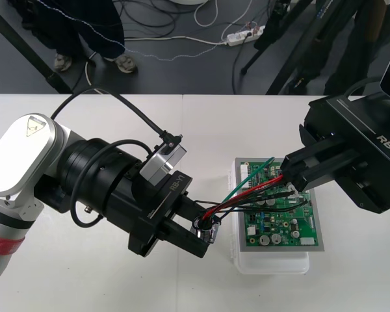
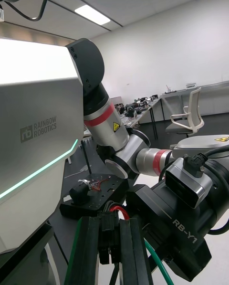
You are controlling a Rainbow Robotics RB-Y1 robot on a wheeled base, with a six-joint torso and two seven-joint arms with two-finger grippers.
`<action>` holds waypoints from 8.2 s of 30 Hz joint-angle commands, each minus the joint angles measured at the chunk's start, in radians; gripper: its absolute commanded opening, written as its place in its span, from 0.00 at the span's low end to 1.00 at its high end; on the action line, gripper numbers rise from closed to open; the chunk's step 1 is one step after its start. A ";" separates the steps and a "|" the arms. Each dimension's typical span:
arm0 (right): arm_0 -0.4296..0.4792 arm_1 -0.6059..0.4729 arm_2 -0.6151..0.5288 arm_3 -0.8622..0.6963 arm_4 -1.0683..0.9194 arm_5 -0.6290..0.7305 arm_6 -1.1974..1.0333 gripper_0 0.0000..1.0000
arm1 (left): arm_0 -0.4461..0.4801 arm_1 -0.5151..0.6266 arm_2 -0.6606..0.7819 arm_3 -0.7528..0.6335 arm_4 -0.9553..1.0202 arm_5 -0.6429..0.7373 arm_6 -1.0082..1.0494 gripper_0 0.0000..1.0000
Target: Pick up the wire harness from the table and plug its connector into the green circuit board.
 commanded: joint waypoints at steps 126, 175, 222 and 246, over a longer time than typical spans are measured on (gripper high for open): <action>0.254 0.160 0.047 -0.049 0.151 0.253 0.134 0.00 | 0.072 0.043 -0.007 -0.155 0.083 0.621 -0.248 1.00; 0.235 0.159 0.049 -0.038 0.178 0.248 0.135 0.00 | 0.099 0.086 -0.050 -0.175 0.131 0.621 -0.294 0.58; 0.234 0.159 0.050 -0.038 0.192 0.245 0.141 0.00 | 0.106 0.104 -0.049 -0.174 0.117 0.621 -0.310 0.00; 0.234 0.153 0.050 -0.035 0.194 0.244 0.131 1.00 | 0.106 0.107 -0.029 -0.171 0.165 0.621 -0.363 0.00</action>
